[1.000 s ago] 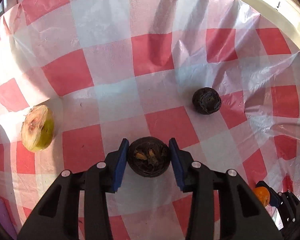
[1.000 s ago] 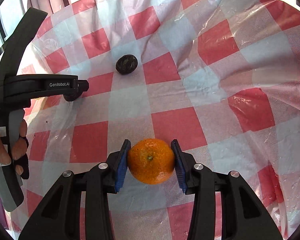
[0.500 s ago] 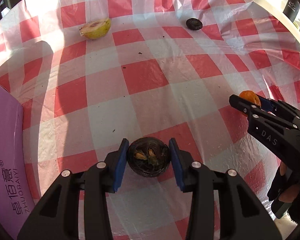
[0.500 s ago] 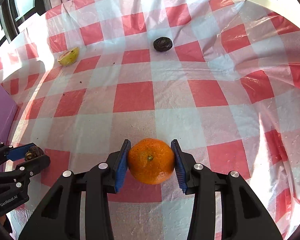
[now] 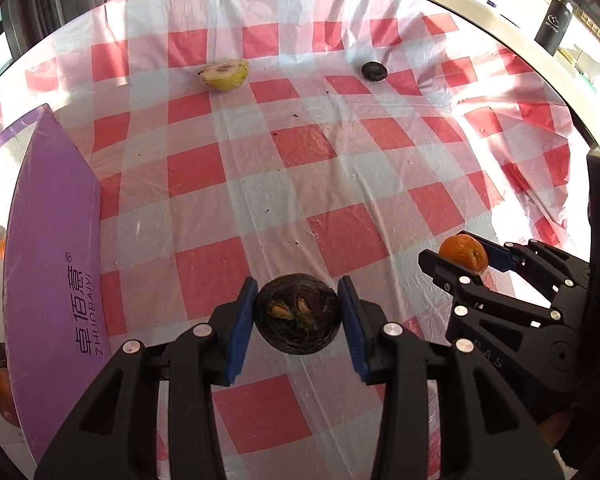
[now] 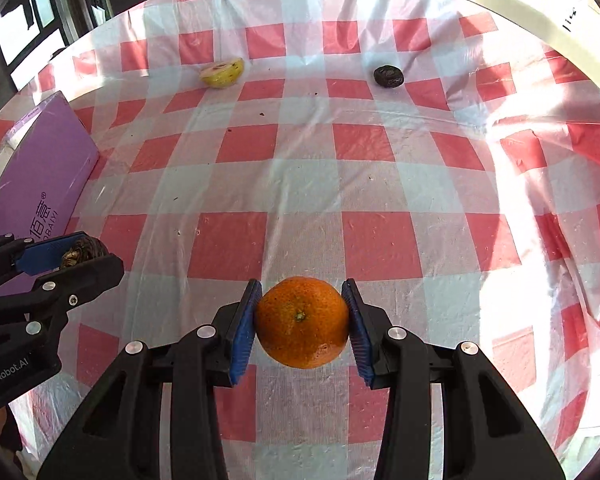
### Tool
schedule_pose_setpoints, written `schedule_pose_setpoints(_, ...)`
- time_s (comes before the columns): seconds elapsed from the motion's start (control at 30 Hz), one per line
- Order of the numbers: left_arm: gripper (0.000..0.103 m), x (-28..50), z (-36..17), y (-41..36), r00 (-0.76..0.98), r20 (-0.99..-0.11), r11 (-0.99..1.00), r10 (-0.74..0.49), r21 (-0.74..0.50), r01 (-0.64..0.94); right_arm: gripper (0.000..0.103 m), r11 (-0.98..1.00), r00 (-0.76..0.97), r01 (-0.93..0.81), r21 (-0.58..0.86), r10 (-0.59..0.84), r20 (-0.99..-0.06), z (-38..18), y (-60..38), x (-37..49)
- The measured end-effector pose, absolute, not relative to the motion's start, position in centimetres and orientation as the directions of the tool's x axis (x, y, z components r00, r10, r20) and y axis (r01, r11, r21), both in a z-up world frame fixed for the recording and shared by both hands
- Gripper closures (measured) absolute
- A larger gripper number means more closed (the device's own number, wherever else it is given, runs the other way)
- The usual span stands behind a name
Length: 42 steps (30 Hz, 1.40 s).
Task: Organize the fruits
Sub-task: 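Carry the orange and dried fruit over the white box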
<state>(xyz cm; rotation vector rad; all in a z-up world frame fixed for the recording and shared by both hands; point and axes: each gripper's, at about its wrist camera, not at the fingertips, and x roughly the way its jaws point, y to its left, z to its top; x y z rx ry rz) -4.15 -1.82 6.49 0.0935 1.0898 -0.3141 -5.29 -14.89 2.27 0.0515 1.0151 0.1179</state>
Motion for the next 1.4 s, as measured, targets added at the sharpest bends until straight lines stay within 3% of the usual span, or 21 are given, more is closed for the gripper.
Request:
schedule_pose_setpoints(0.43,0.062,-7.5,10.6,0.0,0.476,-0.833,0.9,-0.281,-0.057,0.432,0.062,0.994,0.51,-0.058,0.095,0.112,-0.853,3.6,-11.2,-9.2)
schedule_pose_setpoints(0.93,0.062,-8.7,14.5,5.3,0.55,-0.753,0.873,-0.362,-0.067,0.482,0.062,0.997,0.555,-0.011,0.082,0.074,-0.828,6.2,-7.2,-10.4)
schedule_pose_setpoints(1.13,0.062,-8.3,16.0,9.4,0.605,-0.718,0.899,-0.346,-0.068,0.433,0.062,0.994,0.614,-0.034,0.1,0.099,-0.783,9.0,-4.4,-9.6)
schedule_pose_setpoints(1.4,0.062,-6.5,16.2,18.4,0.649,-0.722,0.966,-0.24,-0.107,0.237,0.062,0.977,0.67,-0.191,0.098,0.202,-0.715,12.7,3.0,-7.7)
